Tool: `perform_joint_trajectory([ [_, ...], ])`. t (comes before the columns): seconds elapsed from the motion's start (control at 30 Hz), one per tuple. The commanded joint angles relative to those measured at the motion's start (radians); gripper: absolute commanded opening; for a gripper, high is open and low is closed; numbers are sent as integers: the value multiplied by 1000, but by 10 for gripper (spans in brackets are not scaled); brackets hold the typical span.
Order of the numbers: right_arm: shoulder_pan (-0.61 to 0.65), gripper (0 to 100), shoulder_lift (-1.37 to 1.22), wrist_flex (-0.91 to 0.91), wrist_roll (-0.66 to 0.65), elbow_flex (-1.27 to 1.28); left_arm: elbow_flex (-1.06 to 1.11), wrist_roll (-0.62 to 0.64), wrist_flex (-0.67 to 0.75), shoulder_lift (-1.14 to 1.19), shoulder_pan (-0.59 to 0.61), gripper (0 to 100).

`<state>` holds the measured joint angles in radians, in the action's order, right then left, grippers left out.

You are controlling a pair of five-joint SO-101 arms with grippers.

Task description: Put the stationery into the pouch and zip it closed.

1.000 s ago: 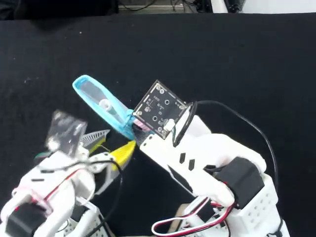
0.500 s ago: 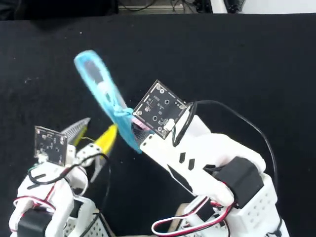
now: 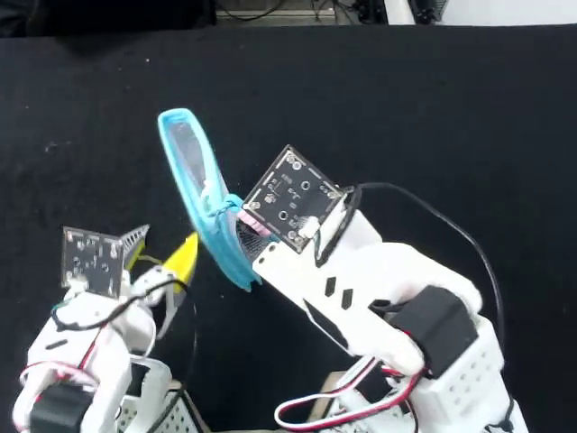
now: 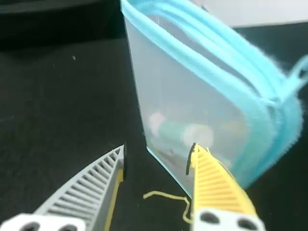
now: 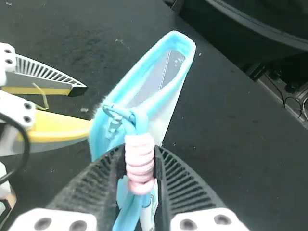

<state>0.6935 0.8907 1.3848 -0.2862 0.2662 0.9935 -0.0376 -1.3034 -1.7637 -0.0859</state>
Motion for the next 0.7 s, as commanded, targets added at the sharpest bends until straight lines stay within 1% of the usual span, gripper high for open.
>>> perform_joint_trajectory([
  [0.0, -9, 12, -2, -48, -8, 4, -151, 9, -115, 2, -133, 220],
  [0.07, -8, 12, -2, -51, -8, 7, -140, 54, -114, 2, -211, 220],
  [0.13, -8, 12, -2, -51, -8, 7, -105, 89, -75, 6, -254, 220],
  [0.23, -8, 12, -2, -51, -8, 7, -31, 98, 29, 3, -249, 220],
  [0.37, -8, 12, -2, -51, -8, 7, 1, 100, 77, 6, -254, 220],
  [0.5, -8, 12, -2, -51, -8, 7, 41, 95, 140, 9, -234, 220],
  [0.6, -8, 12, -2, -46, -8, 7, 108, 95, 204, 8, -165, 219],
  [0.67, -12, 12, -2, -43, -8, 7, 142, 94, 222, 3, -97, 219],
])
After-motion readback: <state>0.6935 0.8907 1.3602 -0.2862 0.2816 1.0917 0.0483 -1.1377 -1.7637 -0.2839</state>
